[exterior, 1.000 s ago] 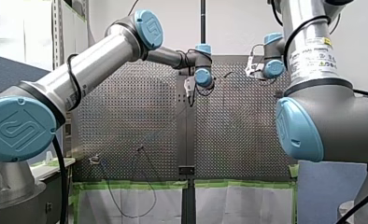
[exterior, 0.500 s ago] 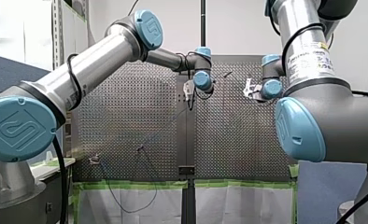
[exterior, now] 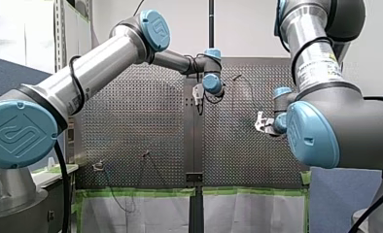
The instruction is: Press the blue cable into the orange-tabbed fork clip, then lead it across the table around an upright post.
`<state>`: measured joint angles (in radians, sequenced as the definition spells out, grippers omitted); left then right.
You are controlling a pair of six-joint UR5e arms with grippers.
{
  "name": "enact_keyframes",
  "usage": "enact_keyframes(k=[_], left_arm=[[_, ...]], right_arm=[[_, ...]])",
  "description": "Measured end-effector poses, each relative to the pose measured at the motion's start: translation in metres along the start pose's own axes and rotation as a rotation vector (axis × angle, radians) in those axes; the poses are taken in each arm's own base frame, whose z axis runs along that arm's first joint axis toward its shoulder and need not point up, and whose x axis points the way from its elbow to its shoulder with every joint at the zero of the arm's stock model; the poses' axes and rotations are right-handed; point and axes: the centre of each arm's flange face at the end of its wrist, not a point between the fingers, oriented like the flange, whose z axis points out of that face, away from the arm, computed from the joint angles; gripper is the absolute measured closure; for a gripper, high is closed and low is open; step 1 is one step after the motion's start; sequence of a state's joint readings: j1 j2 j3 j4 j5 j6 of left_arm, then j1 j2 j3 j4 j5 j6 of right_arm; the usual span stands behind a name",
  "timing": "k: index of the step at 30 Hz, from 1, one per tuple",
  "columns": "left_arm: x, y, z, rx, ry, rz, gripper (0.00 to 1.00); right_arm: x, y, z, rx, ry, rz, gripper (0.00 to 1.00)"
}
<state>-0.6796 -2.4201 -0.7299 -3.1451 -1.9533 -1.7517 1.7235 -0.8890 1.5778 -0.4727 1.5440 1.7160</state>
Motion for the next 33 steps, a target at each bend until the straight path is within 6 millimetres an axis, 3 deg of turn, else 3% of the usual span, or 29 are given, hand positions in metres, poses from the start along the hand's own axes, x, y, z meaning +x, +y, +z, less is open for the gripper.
enact_keyframes(k=[13,33], left_arm=[[0.0,-0.001,-0.001,-0.003,-0.001,0.002,0.0],[-0.001,0.001,-0.001,-0.033,-0.006,0.016,0.0]], right_arm=[[-0.081,0.03,0.014,-0.121,-0.041,0.013,1.0],[-0.169,0.091,0.032,-0.208,-0.034,0.038,1.0]])
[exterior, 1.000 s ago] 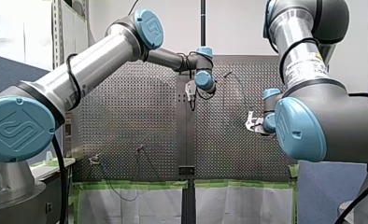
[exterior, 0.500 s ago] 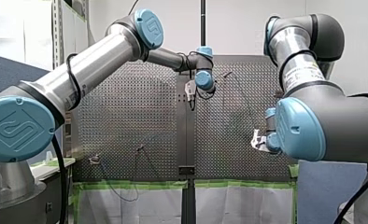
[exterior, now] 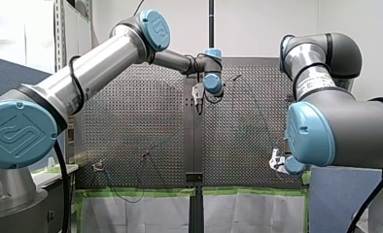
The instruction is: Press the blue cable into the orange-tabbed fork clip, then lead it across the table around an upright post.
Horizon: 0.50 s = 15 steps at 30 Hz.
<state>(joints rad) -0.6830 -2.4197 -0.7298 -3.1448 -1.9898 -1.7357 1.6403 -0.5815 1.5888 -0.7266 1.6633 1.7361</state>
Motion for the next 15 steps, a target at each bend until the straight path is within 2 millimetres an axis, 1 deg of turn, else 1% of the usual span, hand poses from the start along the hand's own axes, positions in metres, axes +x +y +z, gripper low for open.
enact_keyframes(k=[7,9,15], left_arm=[[0.0,0.0,0.0,0.0,0.001,0.001,0.0],[0.0,0.0,0.0,-0.001,0.002,0.002,0.0],[0.0,0.0,0.0,-0.001,0.003,0.002,0.0]], right_arm=[[-0.029,0.013,0.015,-0.01,0.007,0.019,1.0],[-0.038,0.016,0.015,-0.014,-0.003,0.019,1.0],[-0.078,0.025,0.012,-0.027,-0.054,0.018,1.0]])
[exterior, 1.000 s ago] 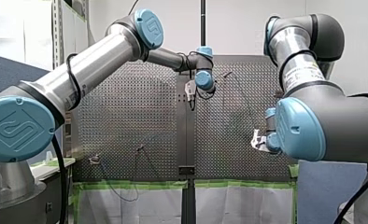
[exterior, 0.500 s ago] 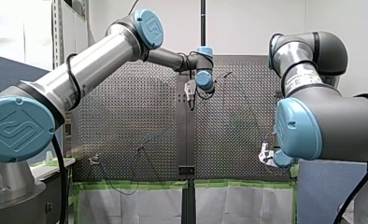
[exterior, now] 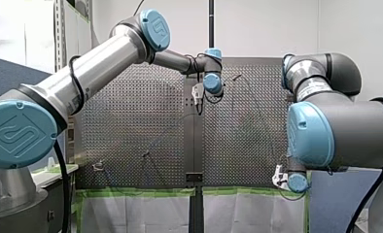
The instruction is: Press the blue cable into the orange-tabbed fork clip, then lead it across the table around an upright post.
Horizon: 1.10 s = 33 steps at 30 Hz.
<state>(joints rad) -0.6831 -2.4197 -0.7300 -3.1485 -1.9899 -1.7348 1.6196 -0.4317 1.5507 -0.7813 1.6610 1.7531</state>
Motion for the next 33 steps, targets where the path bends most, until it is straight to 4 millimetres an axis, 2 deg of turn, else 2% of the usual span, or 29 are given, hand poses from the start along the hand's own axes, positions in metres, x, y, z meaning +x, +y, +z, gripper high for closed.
enact_keyframes(k=[4,8,33], left_arm=[[0.0,0.0,0.0,0.0,0.001,0.0,0.0],[0.0,0.0,0.0,0.0,0.001,0.001,0.0],[0.004,-0.006,-0.008,0.004,0.032,-0.016,0.0]], right_arm=[[-0.012,0.003,0.001,-0.002,-0.009,0.011,1.0],[-0.015,0.004,0.004,-0.002,-0.009,0.016,1.0],[-0.007,0.0,0.018,0.022,0.071,0.03,1.0]])
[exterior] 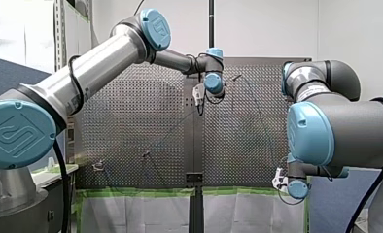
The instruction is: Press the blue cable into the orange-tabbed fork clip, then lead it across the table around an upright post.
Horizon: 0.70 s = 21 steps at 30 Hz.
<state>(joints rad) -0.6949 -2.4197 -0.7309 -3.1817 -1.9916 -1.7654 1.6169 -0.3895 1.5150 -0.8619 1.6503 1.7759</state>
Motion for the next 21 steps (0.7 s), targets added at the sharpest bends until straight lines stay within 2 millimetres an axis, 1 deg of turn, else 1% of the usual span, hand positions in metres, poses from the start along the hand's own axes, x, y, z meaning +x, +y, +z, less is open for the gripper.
enact_keyframes(k=[13,21], left_arm=[[0.009,-0.003,-0.016,-0.021,0.088,-0.075,0.0],[0.01,0.002,-0.023,-0.035,0.152,-0.123,0.0]], right_arm=[[-0.001,0.0,0.0,0.007,-0.001,0.002,1.0],[-0.001,0.0,-0.001,0.005,-0.008,0.004,1.0]])
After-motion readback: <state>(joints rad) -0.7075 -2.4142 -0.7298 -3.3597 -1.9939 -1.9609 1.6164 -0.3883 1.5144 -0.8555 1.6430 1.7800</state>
